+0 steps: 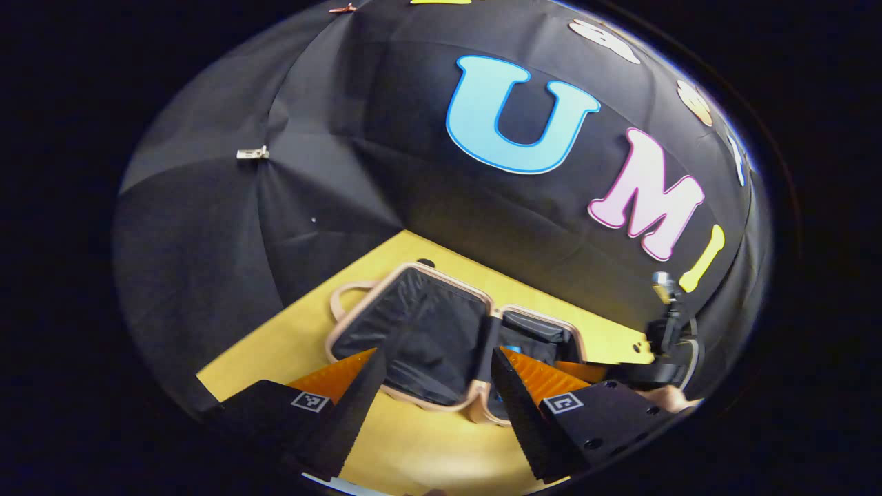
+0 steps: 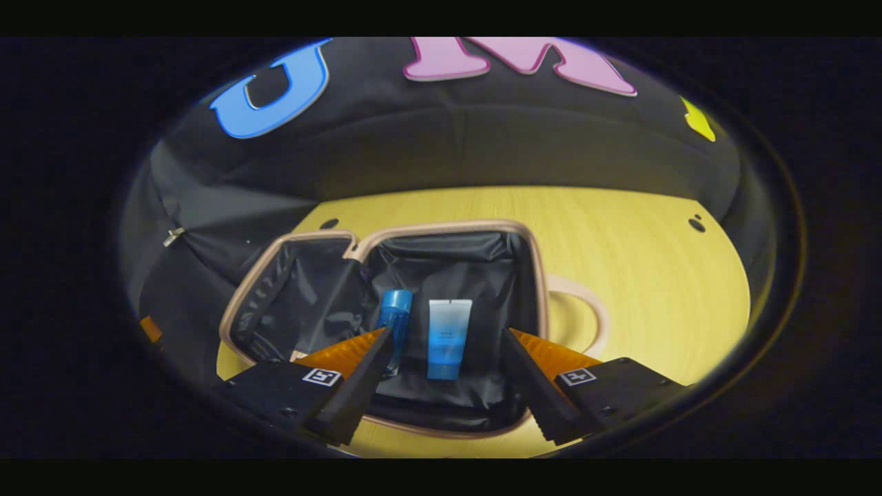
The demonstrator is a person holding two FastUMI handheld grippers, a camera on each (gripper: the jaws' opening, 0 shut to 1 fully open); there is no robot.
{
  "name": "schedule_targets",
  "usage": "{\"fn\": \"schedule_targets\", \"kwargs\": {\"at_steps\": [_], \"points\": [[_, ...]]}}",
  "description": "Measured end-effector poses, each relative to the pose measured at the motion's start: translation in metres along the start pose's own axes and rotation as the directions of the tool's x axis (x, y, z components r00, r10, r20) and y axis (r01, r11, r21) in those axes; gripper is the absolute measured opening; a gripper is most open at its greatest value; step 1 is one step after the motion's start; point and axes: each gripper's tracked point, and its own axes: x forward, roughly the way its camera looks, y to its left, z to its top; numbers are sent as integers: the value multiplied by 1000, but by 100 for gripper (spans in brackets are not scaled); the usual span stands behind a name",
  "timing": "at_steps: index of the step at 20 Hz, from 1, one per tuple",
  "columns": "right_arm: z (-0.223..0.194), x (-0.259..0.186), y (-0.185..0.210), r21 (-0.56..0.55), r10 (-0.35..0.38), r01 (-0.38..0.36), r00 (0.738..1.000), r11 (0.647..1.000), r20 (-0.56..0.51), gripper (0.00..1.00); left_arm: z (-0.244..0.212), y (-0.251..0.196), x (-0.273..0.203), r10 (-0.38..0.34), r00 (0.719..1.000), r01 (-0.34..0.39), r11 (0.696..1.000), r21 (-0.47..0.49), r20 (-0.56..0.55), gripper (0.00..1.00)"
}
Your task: First open the suitcase, pack the skin care products into it, and then close the suitcase.
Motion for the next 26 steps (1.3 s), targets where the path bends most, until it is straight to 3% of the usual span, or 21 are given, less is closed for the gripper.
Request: {"fn": "schedule_targets", "kwargs": {"at_steps": [4,6,11,15,19,21,23,24,26], "points": [[29,-65,-23,-13,-13,15,989,1000,145,98,26,54,52,63,998,-64,996,68,25,96],[31,-98,-43,-29,-34,40,980,999,195,97,32,80,83,71,997,-71,996,54,8,96],[-21,-165,-97,-102,-133,151,978,983,164,97,26,134,154,59,993,-77,980,-182,-100,95],[-76,-197,-122,-45,-205,206,978,978,29,98,19,152,192,-31,985,-39,918,-394,-170,91],[-57,-204,-132,-25,-244,247,967,969,70,98,0,170,219,-53,966,-87,856,-509,-255,85],[-55,-204,-128,-30,-247,251,965,968,90,98,-19,167,222,-74,949,-101,850,-517,-307,75],[-64,-201,-121,-31,-238,241,968,970,83,98,-26,161,225,-93,938,-102,846,-524,-333,73],[-73,-199,-118,-34,-226,228,972,973,60,98,-26,167,226,-64,937,-131,846,-517,-344,64],[-85,-197,-112,-32,-196,196,980,980,19,98,-25,171,224,-50,935,-145,848,-510,-350,24]]}}
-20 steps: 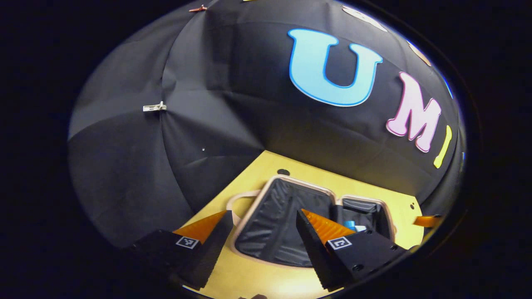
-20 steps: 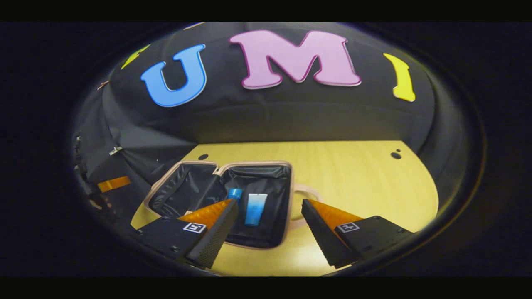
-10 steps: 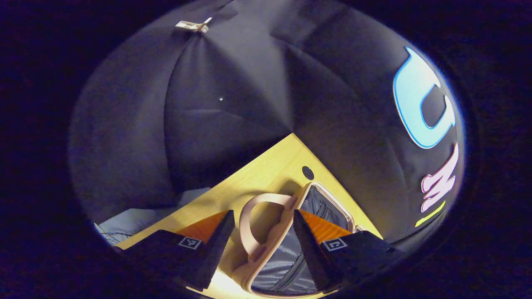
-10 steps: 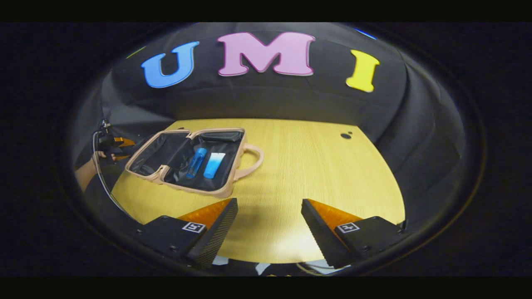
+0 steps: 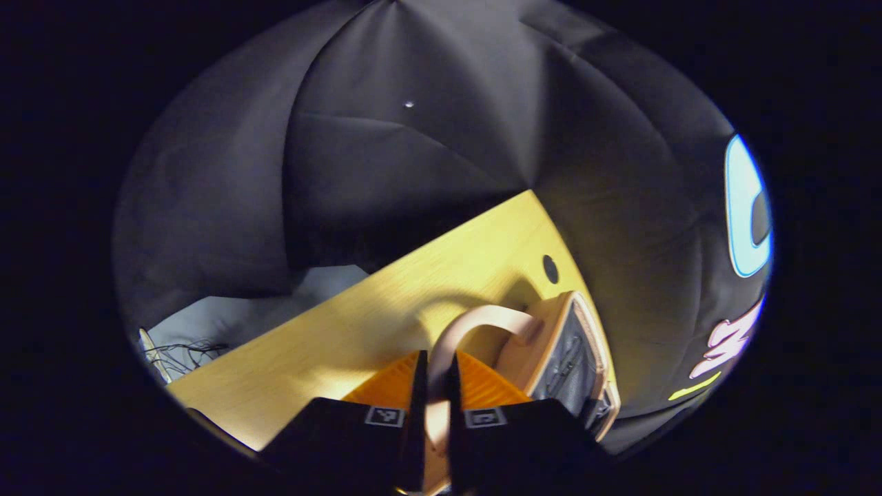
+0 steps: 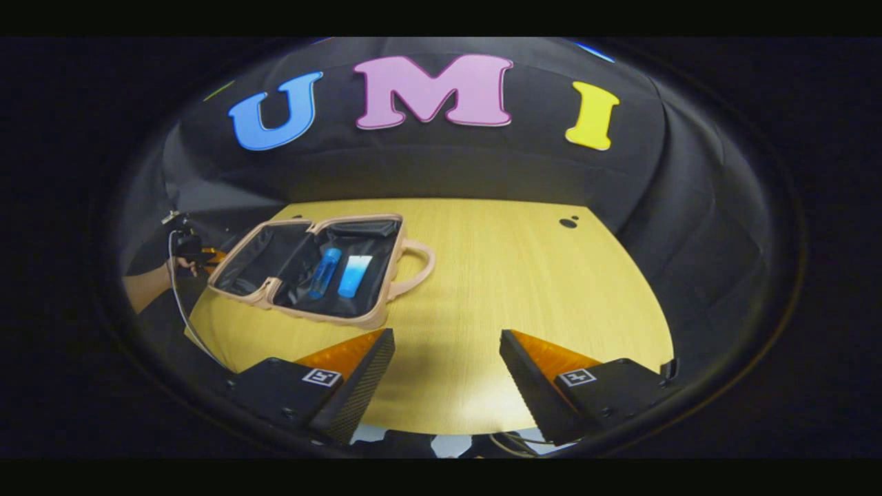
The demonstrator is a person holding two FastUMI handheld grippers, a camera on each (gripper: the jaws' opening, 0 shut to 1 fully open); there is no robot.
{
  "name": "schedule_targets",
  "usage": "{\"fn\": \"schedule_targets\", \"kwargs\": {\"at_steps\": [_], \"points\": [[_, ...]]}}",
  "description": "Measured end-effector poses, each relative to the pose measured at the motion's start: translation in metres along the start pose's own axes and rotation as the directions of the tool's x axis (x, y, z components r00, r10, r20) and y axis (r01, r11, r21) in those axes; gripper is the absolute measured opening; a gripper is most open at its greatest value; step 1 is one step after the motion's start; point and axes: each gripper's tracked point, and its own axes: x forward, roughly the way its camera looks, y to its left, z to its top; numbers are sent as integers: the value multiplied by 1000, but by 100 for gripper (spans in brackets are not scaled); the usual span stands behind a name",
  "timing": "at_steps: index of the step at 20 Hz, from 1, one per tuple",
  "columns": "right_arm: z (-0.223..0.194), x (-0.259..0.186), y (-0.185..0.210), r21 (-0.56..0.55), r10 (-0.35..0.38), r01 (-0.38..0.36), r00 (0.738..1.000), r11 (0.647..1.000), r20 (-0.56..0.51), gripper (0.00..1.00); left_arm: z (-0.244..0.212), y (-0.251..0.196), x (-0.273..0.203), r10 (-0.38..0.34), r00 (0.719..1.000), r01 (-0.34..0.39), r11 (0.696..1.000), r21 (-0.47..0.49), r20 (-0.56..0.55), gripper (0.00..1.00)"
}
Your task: First open the suitcase, pack the skin care products into it, and then close the suitcase.
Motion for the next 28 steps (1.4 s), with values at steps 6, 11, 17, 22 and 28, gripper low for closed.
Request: {"fn": "schedule_targets", "kwargs": {"at_steps": [6,11,17,22,28], "points": [[8,-4,-20,45,12,-13,1000,999,17,97,13,-34,-40,-52,993,39,992,122,103,6],[25,-14,-38,50,35,-39,997,998,76,97,4,-126,-129,-135,955,30,930,367,264,6],[38,-29,-74,-13,66,-65,986,998,151,97,-74,-270,-214,-312,910,114,822,558,274,6],[47,-60,-105,-46,114,-106,964,993,240,97,-206,-375,-206,-400,900,195,720,666,169,6],[38,-105,-199,21,47,-57,945,998,324,97,-378,-408,-119,-289,957,202,649,734,-8,7]]}}
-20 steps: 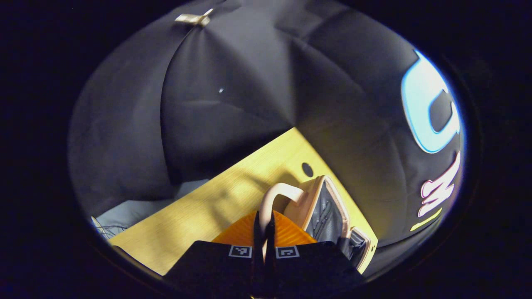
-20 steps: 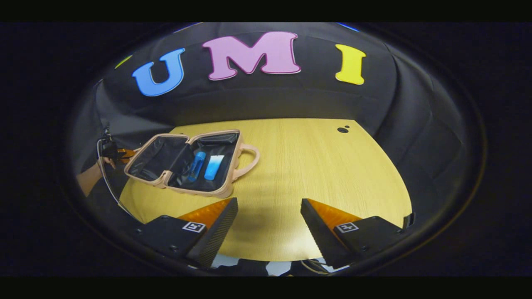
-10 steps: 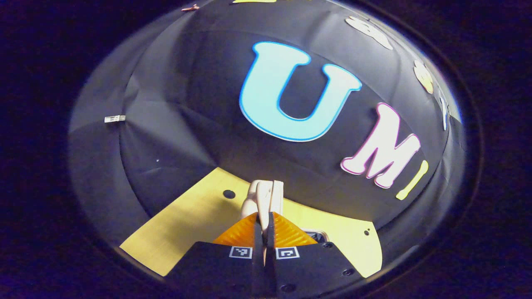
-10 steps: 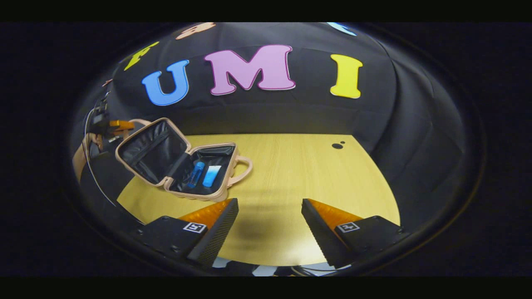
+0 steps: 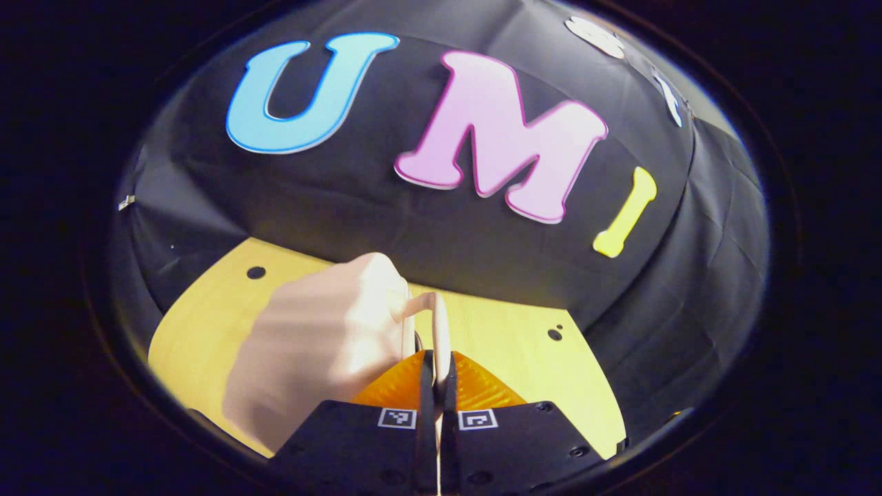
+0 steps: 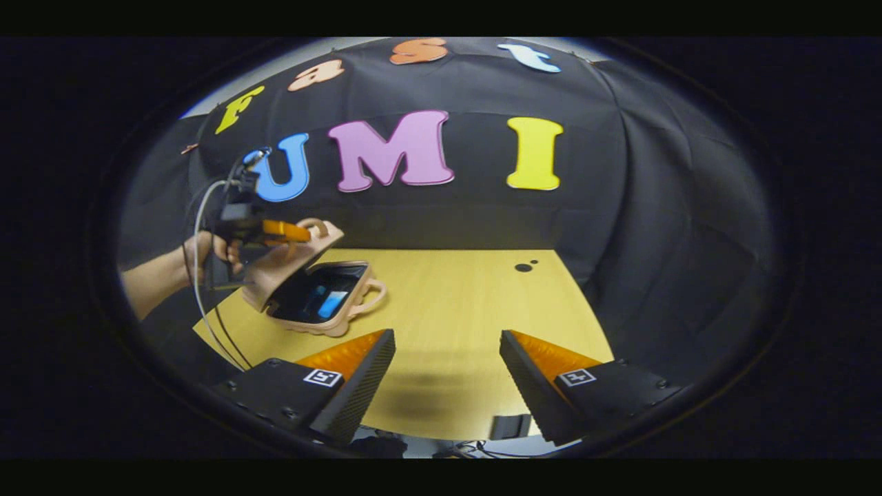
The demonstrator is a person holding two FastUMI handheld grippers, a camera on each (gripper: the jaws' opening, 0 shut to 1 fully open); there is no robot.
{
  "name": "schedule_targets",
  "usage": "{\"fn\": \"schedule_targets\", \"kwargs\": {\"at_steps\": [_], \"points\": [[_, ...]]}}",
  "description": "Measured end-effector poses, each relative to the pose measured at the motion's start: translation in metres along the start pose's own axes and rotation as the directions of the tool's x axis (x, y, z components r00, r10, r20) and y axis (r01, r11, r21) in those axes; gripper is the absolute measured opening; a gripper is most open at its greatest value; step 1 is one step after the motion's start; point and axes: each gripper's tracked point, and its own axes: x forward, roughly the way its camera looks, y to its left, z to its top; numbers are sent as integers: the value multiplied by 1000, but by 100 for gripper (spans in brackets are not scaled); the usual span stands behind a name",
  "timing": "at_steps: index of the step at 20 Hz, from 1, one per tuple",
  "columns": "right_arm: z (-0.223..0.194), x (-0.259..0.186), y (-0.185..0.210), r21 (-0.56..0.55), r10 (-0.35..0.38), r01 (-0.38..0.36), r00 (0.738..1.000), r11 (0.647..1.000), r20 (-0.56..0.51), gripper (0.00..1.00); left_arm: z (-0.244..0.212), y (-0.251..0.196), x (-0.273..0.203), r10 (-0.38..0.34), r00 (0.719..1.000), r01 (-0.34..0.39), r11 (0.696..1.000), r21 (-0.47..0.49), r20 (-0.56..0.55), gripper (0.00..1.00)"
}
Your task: First open the suitcase, pack the skin care products into it, and then close the suitcase.
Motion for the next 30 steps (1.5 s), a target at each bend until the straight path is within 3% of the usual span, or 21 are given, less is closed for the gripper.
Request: {"fn": "schedule_targets", "kwargs": {"at_steps": [2,5,7,9,10,12,13,14,16,17,21,25,27,29,30], "points": [[0,-12,-32,40,-42,41,999,998,22,97,-38,-11,31,67,996,-61,993,96,-62,7],[-1,-22,-64,102,-102,98,994,990,38,97,-78,-14,69,183,979,-152,953,264,-94,7],[-2,-25,-71,119,-118,112,992,987,45,97,-96,-20,85,199,974,-163,950,267,-111,8],[0,-25,-74,98,-136,130,989,987,56,97,-95,-32,87,158,983,-139,971,193,-88,26],[5,-23,-75,92,-145,139,987,986,68,98,-86,-41,81,118,991,-108,983,146,-60,43],[18,-18,-69,103,-168,159,982,982,87,97,-63,-51,62,61,998,-62,990,128,6,62],[24,-16,-59,112,-163,152,982,982,96,97,-52,-49,46,56,998,-60,988,140,35,75],[31,-13,-50,109,-160,148,981,983,107,97,-37,-50,27,44,996,-55,987,151,74,95],[45,-11,-36,90,-165,154,977,984,134,98,-4,-50,-20,16,986,-45,984,171,167,97],[55,-10,-26,93,-164,151,974,984,153,98,15,-47,-47,8,974,-52,981,189,224,92],[94,-19,21,79,-145,129,958,989,249,97,81,-38,-150,-31,897,-94,962,258,440,96],[143,-40,69,3,-120,131,904,991,411,97,107,-17,-224,-42,857,-99,964,246,513,96],[163,-52,93,36,-99,93,872,995,480,97,111,-5,-250,-51,833,-115,958,263,551,96],[177,-61,107,80,-97,62,819,995,566,97,108,6,-272,-41,800,-163,945,282,598,96],[175,-63,111,83,-100,64,811,995,576,97,101,10,-279,-31,796,-188,937,296,604,96]]}}
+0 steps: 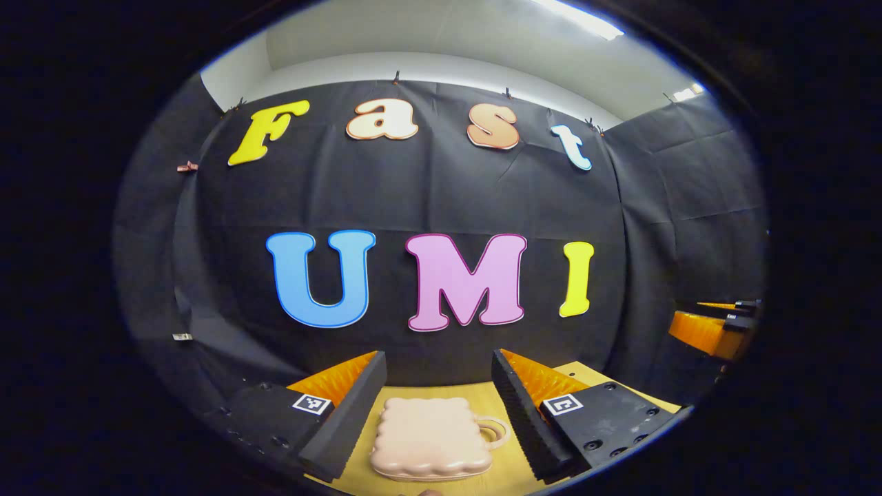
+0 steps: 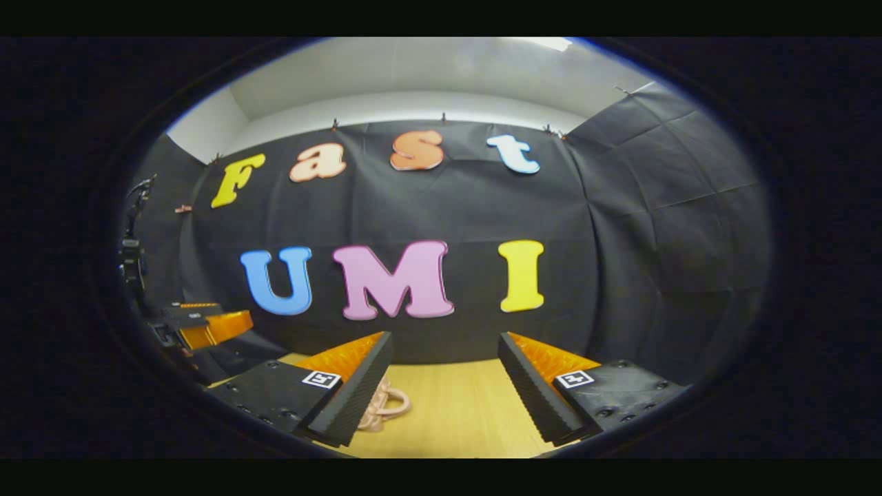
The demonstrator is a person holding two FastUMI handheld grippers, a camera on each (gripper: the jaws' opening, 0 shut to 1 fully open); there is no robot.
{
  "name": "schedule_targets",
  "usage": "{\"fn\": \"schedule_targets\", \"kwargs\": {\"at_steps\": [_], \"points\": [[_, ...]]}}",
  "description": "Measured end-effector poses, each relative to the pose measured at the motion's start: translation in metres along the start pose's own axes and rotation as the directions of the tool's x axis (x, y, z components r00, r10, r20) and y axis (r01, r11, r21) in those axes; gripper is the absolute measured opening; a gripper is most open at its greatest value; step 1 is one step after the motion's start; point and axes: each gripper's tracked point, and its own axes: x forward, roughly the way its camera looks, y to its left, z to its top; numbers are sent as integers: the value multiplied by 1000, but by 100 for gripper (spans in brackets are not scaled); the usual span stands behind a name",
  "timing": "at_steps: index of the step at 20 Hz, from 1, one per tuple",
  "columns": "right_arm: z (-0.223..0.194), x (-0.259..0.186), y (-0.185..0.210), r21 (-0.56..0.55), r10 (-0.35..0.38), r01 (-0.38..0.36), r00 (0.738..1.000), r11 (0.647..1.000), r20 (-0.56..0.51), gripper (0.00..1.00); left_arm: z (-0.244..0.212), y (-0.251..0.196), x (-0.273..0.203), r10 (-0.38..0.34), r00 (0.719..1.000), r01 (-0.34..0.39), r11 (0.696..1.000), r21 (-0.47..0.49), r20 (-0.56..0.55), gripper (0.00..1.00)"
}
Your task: First open the suitcase, pack the skin care products into it, and then close the suitcase.
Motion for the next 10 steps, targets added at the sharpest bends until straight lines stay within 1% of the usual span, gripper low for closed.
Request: {"fn": "schedule_targets", "kwargs": {"at_steps": [2,3,4,7,8,10], "points": [[-13,-9,12,-37,19,-20,1000,999,-20,97,-17,4,-13,23,999,-21,999,48,-40,96],[-24,-14,18,-53,34,-36,999,998,-43,100,-26,3,-21,26,998,-22,998,56,-61,96],[-33,-17,25,-60,52,-56,996,997,-68,97,-32,0,-26,23,997,-19,998,58,-68,96],[-47,-28,45,-29,116,-120,986,992,-120,97,-38,-11,-38,-11,998,15,998,66,-63,94],[-47,-31,48,-18,123,-126,985,992,-121,97,-39,-15,-40,-26,997,31,997,69,-72,94],[-48,-30,41,-28,104,-108,988,994,-115,97,-34,-22,-44,-45,997,47,998,41,-64,94]]}}
